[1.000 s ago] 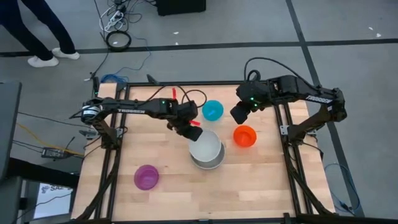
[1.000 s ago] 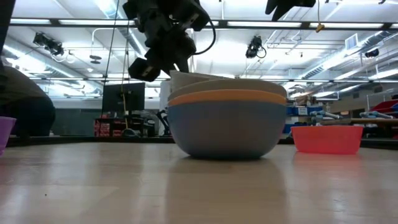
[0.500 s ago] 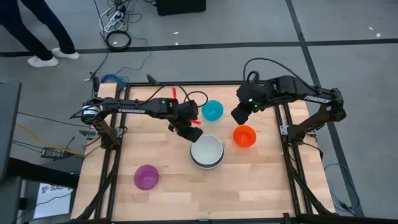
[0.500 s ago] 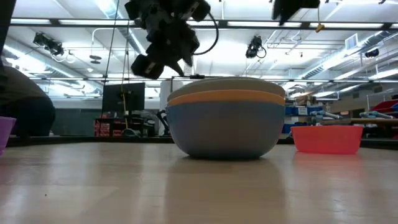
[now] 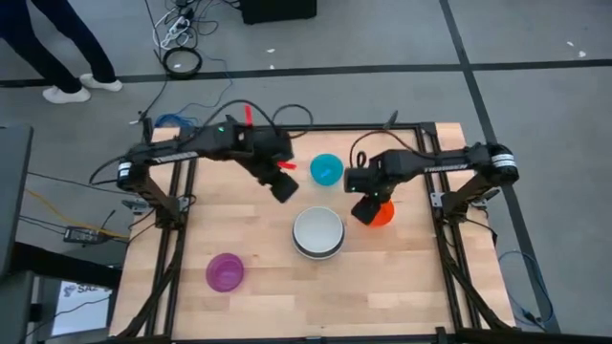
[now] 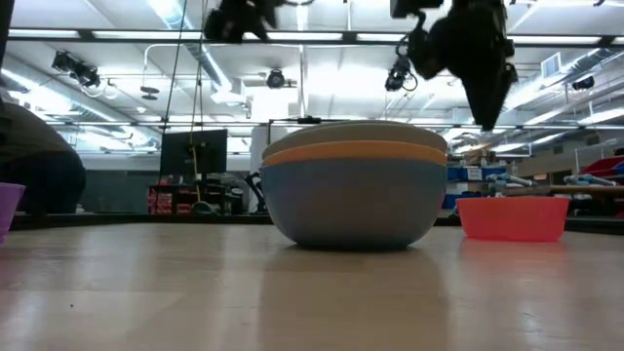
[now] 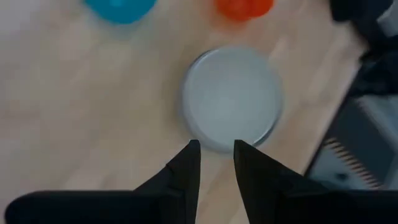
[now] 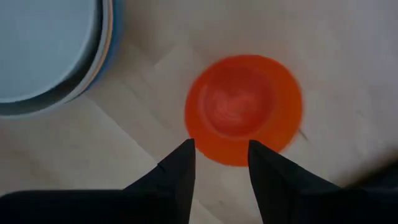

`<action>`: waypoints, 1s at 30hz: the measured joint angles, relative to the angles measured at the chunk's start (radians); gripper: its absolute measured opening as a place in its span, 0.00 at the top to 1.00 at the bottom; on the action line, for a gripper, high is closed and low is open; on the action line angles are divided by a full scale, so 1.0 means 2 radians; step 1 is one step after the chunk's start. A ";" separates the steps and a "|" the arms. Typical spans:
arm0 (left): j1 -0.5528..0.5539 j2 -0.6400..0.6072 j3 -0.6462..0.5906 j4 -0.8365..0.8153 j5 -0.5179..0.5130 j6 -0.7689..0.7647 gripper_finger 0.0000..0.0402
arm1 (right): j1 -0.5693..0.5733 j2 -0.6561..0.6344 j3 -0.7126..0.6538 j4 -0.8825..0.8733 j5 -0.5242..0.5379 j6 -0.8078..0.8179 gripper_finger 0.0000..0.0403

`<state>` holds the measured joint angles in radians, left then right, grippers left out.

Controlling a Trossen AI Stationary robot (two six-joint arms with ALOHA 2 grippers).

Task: Nest bowls inside each other
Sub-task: Stack the light orange bowl on top of the white bowl

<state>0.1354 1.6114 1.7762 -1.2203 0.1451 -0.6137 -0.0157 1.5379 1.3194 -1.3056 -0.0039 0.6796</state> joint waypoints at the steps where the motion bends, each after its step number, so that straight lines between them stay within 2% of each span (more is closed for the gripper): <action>1: -0.002 -0.004 0.012 -0.028 -0.009 0.006 0.74 | 0.000 0.000 -0.012 0.014 -0.007 0.004 0.66; 5: -0.007 -0.026 0.036 -0.104 -0.041 0.019 0.74 | 0.000 0.000 -0.049 0.068 -0.037 0.021 0.65; 13: -0.024 -0.066 0.033 -0.177 -0.085 0.017 0.74 | 0.014 -0.001 -0.103 0.157 -0.068 0.055 0.64; 23: -0.054 -0.097 -0.036 -0.176 -0.087 -0.036 0.74 | 0.017 -0.001 -0.175 0.220 -0.060 0.075 0.64; 30: -0.087 -0.109 -0.117 -0.175 -0.077 -0.057 0.74 | 0.013 -0.001 -0.224 0.264 -0.062 0.078 0.68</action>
<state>-0.0388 1.3943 1.5416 -1.5706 -0.0099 -0.7283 0.0105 1.5364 0.8711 -0.7786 -0.1270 0.8352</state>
